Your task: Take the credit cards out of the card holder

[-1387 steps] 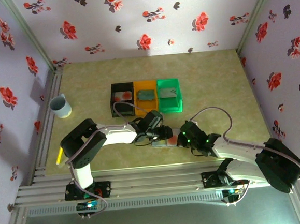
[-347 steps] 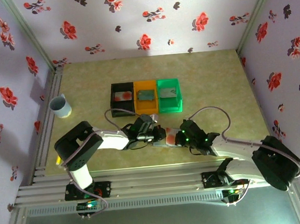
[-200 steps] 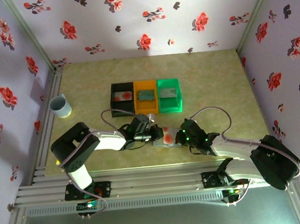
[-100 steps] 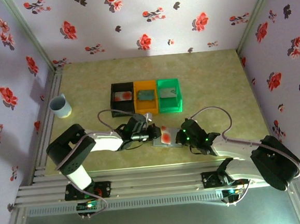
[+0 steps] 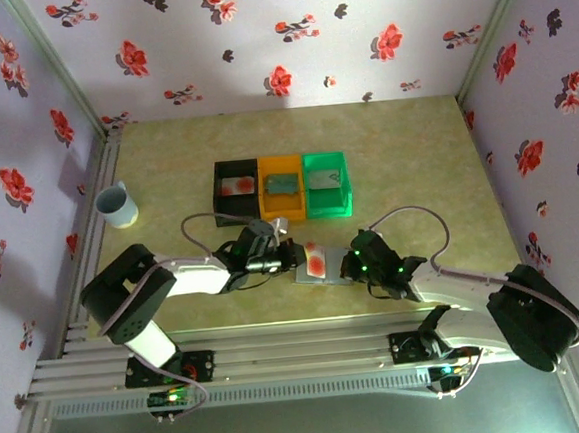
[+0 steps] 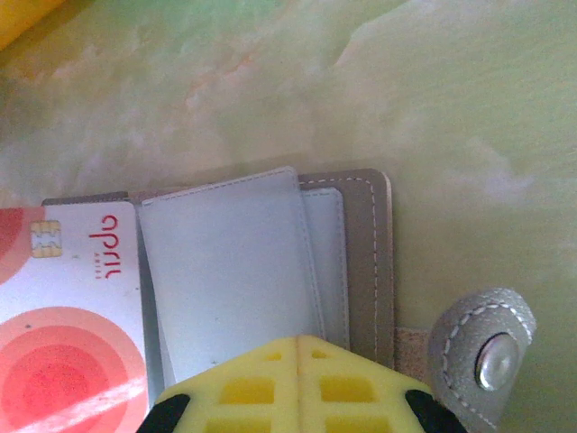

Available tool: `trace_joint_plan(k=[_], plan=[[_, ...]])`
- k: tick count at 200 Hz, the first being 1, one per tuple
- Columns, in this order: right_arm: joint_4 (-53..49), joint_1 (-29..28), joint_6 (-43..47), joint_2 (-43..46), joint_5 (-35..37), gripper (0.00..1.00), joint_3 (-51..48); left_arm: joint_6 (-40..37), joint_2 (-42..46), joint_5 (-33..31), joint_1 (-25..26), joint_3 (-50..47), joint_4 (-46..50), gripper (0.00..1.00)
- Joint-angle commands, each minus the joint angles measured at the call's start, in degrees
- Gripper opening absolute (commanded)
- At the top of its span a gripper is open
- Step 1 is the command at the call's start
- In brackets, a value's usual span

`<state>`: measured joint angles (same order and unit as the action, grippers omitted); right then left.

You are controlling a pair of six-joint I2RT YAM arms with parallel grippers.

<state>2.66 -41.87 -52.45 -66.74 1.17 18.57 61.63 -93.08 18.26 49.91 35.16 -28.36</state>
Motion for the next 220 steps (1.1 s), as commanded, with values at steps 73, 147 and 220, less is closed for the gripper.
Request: trace_joint_plan(k=[73,147,220], plan=[[-0.8,0.4,5.04,7.62,-4.81,0.22,-0.11,0.04,7.55,2.11,-1.24,-3.16,-0.73,0.0],[8.79,0.38,5.2,16.0,-8.95,0.51,-6.21,3.59,10.11,3.24,-1.22,-6.22,-6.21,0.0],[18.02,0.4,4.51,17.24,-14.49,0.56,-9.66,7.87,9.04,5.2,-0.74,-7.13,-13.57,0.0]])
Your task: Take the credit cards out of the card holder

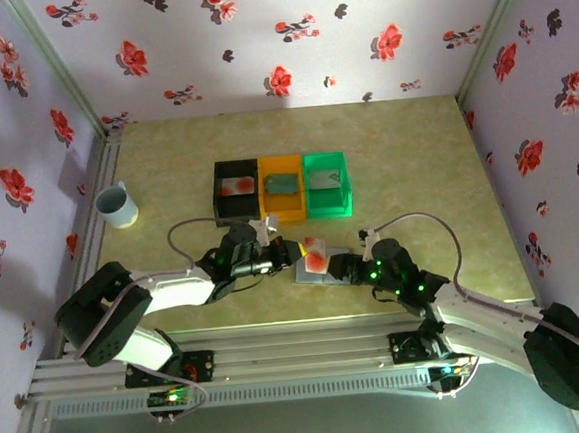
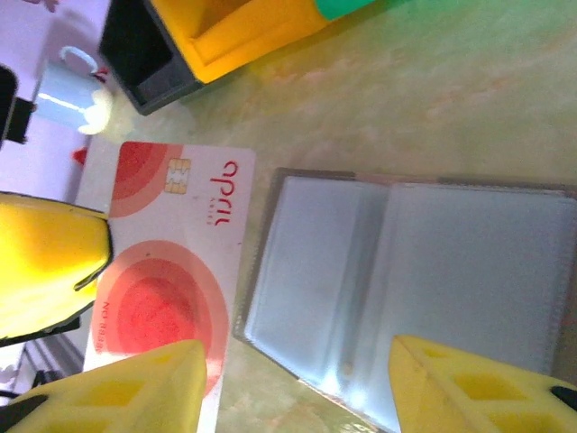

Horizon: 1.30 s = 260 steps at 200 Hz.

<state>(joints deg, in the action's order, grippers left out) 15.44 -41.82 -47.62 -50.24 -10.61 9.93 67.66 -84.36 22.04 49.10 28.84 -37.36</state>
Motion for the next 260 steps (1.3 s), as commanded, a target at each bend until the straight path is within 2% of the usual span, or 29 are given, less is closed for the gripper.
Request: trace_joint_plan(k=[1,43,112,182,228,260], plan=[[5.31,0.35,-0.35,0.74,-2.77,0.56,-1.09,1.89,0.32,1.47,0.14,-0.81,-4.61,0.0],[8.35,0.34,-0.9,1.6,-3.59,0.55,-2.81,3.61,-0.68,2.03,0.7,-1.42,-8.1,0.0],[10.48,0.42,-1.69,5.71,-5.6,0.5,-3.55,3.88,-0.82,2.04,1.79,-0.47,-8.25,0.0],[9.38,0.34,-1.56,7.83,-5.31,0.46,-3.68,4.32,-0.85,2.14,2.14,-0.11,-8.78,0.0],[3.27,0.38,0.06,8.69,-2.68,0.45,-2.37,4.32,-0.6,2.14,2.18,-0.02,-8.43,0.0],[6.68,0.35,-0.83,8.58,-5.23,0.44,-2.87,4.5,-0.56,2.15,2.37,0.16,-8.69,0.0]])
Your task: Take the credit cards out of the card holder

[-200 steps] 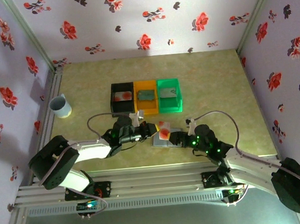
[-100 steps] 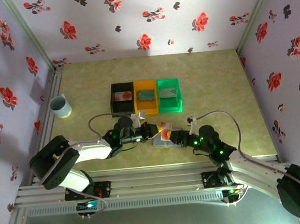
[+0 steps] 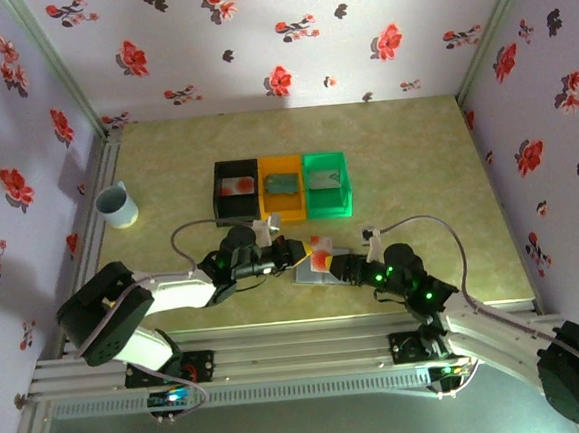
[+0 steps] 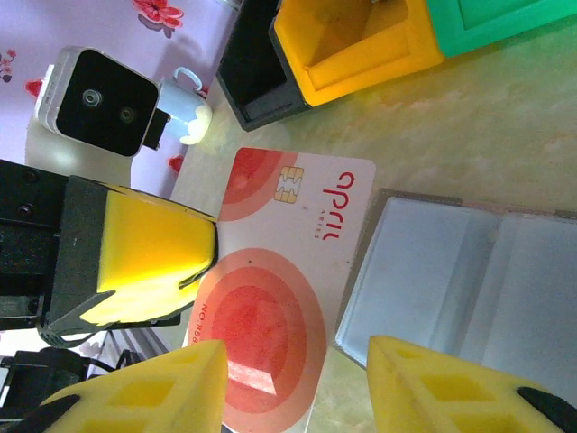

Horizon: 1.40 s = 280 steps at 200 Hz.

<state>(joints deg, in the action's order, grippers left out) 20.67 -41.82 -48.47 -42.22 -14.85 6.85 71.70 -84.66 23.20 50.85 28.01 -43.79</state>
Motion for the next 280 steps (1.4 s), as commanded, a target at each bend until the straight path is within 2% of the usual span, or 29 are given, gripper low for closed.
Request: trace_joint_plan(k=[1,30,58,134,280], plan=[[1.69,0.34,-0.01,0.56,-1.16,0.45,0.19,0.46,-0.29,1.02,0.59,0.99,-2.26,0.0],[7.52,0.28,-1.51,-0.26,-7.23,0.47,-0.02,0.54,-0.46,1.05,0.74,1.48,-2.26,0.0],[8.95,0.19,-1.89,-0.1,-9.65,0.45,0.08,0.54,-0.74,1.0,1.05,1.85,-2.43,0.0],[7.51,0.19,-1.63,2.94,-8.72,0.38,-0.6,0.54,-0.6,1.06,1.09,1.52,-2.44,0.0],[3.83,0.16,-1.94,5.11,-3.76,0.4,-0.85,1.4,-0.64,0.89,1.27,0.98,-4.43,0.0]])
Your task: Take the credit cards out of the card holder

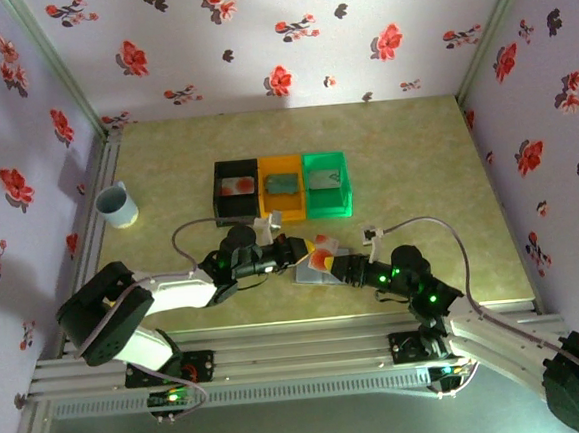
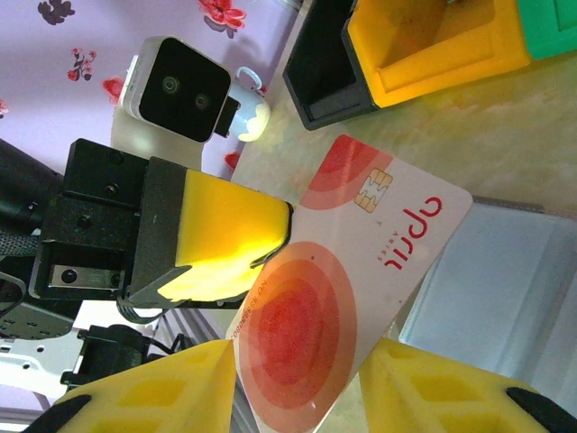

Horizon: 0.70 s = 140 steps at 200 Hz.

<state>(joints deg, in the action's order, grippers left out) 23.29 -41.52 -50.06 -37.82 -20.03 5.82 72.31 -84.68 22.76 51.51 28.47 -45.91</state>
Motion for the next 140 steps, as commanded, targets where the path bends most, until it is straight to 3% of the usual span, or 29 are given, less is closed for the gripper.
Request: trace_joint_plan(k=[1,140], plan=[[1.26,-0.14,-0.36,0.72,1.45,0.4,0.16,0.8,-0.64,1.32,0.62,0.53,-2.32,0.0],[3.08,-0.08,-1.62,2.29,1.23,0.23,-0.35,1.34,-0.81,1.3,0.79,0.36,-3.31,0.0]])
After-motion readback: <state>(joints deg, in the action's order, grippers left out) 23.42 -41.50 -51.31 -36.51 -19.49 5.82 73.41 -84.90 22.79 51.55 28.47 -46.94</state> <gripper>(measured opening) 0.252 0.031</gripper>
